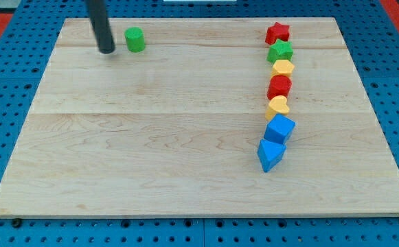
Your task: Move the green circle to the left side of the red star
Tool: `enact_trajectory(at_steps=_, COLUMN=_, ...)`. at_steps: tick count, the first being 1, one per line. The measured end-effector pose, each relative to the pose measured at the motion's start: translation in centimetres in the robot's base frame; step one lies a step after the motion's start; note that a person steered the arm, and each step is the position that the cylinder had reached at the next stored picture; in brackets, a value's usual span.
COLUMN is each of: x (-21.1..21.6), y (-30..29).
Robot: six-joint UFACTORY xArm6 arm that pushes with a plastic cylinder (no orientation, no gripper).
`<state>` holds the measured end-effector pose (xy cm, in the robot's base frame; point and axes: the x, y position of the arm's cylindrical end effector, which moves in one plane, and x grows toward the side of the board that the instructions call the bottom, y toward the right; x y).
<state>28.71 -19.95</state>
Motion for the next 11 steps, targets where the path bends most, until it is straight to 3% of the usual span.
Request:
enact_trajectory(at_steps=4, x=-5.1, y=13.3)
enact_trajectory(at_steps=6, x=-6.6, y=23.3)
enact_trajectory(at_steps=11, x=-4.2, y=20.7)
